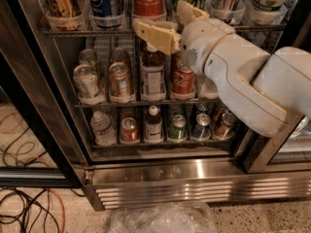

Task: Pick coke can from top shelf of fridge

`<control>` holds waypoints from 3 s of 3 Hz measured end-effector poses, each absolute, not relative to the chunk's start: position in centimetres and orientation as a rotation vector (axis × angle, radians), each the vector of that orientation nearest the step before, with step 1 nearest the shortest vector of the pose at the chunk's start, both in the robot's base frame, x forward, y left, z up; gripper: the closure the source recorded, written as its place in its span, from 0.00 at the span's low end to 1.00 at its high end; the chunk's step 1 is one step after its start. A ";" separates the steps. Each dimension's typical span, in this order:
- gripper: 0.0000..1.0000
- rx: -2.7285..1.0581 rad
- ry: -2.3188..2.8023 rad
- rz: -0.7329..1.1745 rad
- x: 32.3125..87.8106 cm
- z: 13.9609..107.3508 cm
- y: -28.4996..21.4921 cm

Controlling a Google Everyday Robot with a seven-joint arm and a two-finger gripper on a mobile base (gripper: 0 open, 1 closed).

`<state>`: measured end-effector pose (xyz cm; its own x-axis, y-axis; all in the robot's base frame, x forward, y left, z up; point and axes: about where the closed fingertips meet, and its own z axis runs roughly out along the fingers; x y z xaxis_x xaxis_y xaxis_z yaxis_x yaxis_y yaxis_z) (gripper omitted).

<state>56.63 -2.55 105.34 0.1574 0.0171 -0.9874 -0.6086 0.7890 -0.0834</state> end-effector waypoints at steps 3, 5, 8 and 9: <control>0.31 -0.589 1.321 0.508 61.2 106.0 -0.6; 0.31 -0.603 1.327 0.524 62.9 106.1 0.0; 0.50 -0.594 1.340 0.562 65.2 106.0 1.3; 0.73 -0.594 1.340 0.562 65.2 106.0 1.3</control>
Offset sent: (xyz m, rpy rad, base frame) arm 0.0306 0.0041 0.0011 -0.0104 -0.0105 0.0216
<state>65.21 1.29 105.99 0.1439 0.0355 -0.9889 -0.6809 0.7287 -0.0729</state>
